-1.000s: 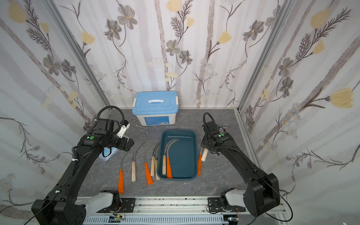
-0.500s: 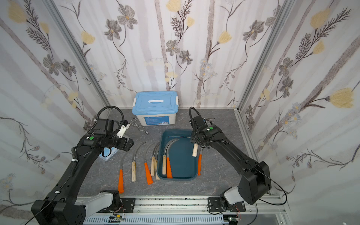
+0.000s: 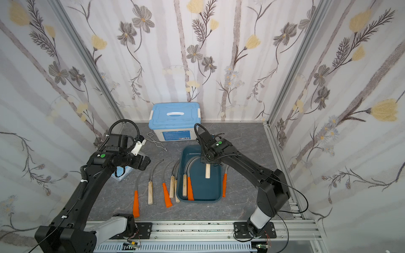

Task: Put small sickles into storage boxes
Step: Place the sickle in the storage box.

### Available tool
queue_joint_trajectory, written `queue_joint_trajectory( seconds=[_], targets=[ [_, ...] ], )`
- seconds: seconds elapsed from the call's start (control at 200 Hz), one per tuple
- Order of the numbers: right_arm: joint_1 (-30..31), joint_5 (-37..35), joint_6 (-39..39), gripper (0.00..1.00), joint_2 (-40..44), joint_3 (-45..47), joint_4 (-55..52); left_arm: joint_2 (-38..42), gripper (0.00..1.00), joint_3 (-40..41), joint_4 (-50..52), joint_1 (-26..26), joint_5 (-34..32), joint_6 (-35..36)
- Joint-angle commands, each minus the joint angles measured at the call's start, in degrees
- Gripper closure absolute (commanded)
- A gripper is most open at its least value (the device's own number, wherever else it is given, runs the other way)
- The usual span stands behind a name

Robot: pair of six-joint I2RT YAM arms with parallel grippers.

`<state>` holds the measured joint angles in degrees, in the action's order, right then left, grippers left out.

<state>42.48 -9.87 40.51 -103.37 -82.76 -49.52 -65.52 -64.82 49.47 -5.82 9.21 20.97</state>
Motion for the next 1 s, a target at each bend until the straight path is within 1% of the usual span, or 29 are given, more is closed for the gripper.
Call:
queue_joint_trajectory(
  seconds=[0.0, 0.07, 0.085, 0.17, 0.41, 0.729, 0.999],
  targets=[
    [1.2, 0.5, 1.2, 0.84, -1.5, -1.3, 1.3, 0.3, 0.0, -0.1, -1.0, 0.0, 0.5, 0.5],
    [1.4, 0.9, 1.2, 0.84, -2.7, -2.2, 1.3, 0.5, 0.0, 0.1, -1.0, 0.0, 0.5, 0.5],
    [3.1, 0.9, 1.2, 0.84, -3.1, -2.4, 1.2, 0.5, 0.0, 0.1, -0.9, 0.0, 0.5, 0.5],
    [4.5, 1.2, 1.1, 0.84, -4.7, -3.7, 1.0, 0.8, 0.0, 0.5, -0.8, 0.0, 0.4, 0.5],
    [6.9, 2.3, 0.4, 0.84, -9.7, -6.7, 1.3, 1.9, 0.0, 1.6, -0.3, 0.1, 0.4, 0.7],
    [8.8, 3.5, -0.5, 0.85, -13.4, -6.2, 1.9, 2.6, 0.0, 2.3, -0.1, 0.0, 0.0, 0.9],
    [10.1, 6.1, 0.7, 0.85, -14.8, -2.9, 4.1, 2.5, 0.0, 2.5, 0.0, 0.1, -0.1, 0.8]
  ],
)
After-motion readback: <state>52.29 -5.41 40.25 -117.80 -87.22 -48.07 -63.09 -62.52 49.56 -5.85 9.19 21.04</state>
